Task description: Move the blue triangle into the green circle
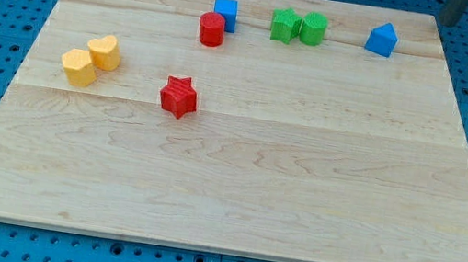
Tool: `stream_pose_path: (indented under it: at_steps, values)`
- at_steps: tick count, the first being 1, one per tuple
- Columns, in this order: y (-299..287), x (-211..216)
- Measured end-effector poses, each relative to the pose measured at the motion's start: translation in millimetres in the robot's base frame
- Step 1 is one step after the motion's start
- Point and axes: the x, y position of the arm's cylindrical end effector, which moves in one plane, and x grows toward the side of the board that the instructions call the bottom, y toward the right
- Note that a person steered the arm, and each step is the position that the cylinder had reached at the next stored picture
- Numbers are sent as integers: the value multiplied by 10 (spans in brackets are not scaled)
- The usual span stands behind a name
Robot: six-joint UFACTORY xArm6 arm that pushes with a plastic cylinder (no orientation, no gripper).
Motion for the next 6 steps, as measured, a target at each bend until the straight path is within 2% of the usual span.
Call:
stream_pose_path:
  at_steps: [1,2,3,4,5,6]
  values:
    - [92,351]
    - [-173,682]
    - [-1050,799]
    - [-1771,674]
    - [-1745,655]
    - [-1300,313]
